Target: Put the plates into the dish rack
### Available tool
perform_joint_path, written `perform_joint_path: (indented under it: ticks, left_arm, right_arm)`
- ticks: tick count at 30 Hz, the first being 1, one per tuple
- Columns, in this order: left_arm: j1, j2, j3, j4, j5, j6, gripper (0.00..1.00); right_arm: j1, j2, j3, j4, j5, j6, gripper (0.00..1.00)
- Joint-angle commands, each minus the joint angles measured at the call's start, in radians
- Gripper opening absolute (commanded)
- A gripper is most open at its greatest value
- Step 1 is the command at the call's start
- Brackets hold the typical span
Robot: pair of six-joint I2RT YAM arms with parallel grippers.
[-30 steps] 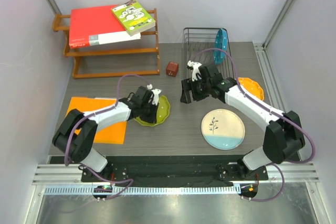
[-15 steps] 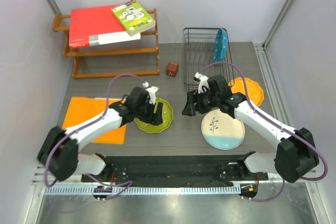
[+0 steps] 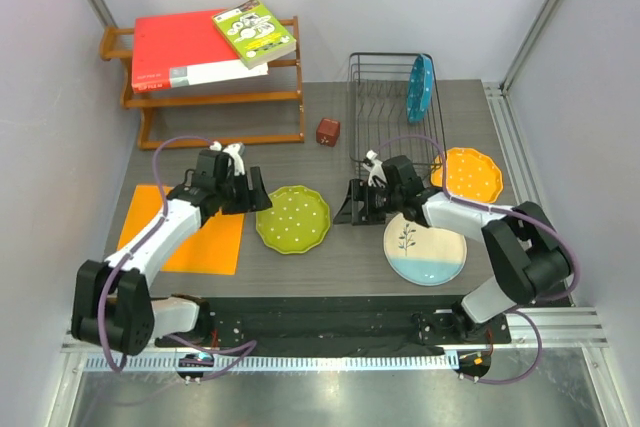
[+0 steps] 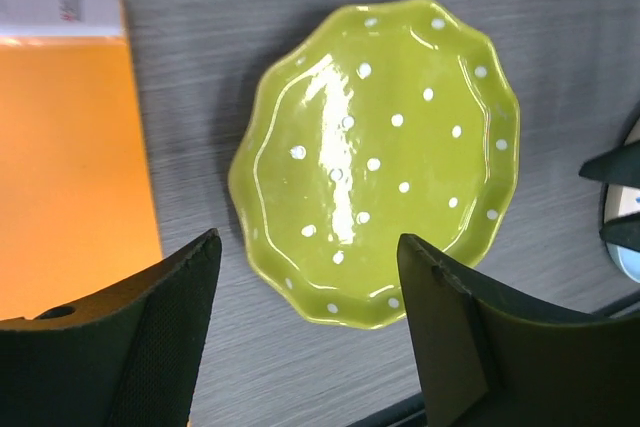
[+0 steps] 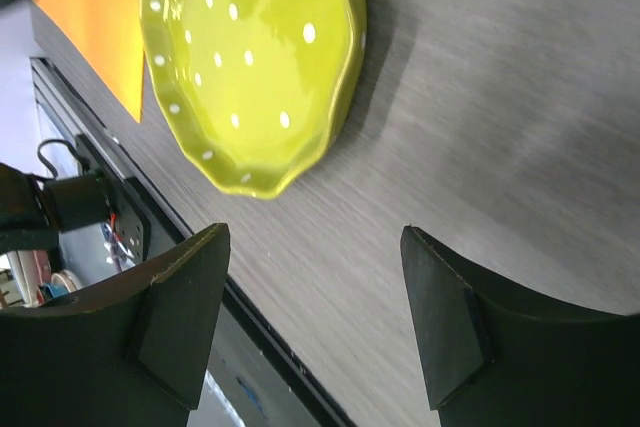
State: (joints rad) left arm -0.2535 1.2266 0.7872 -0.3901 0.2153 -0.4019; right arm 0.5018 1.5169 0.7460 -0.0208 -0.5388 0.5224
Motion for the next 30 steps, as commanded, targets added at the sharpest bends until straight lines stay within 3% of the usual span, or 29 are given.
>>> perform_joint_path:
  ticks: [1, 12, 17, 21, 30]
  left_arm:
    - [0.028, 0.082, 0.001, 0.040, 0.114, -0.031, 0.69]
    - [0.097, 0.255, 0.030, 0.083, 0.120, -0.025, 0.62]
    - [0.099, 0.335, 0.026, 0.118, 0.237, -0.017, 0.46]
    - [0.099, 0.379, 0.018, 0.111, 0.295, 0.001, 0.25]
    - [0.099, 0.435, 0.003, 0.080, 0.392, 0.060, 0.00]
  right_arm:
    - [0.004, 0.049, 0.010, 0.176, -0.024, 0.080, 0.74]
    - [0.035, 0.170, 0.023, 0.266, -0.009, 0.122, 0.73]
    - [0.037, 0.207, -0.006, 0.340, 0.000, 0.163, 0.73]
    - [0.038, 0.230, -0.034, 0.393, -0.001, 0.197, 0.72]
    - [0.064, 0.259, -0.053, 0.447, 0.008, 0.229, 0.71]
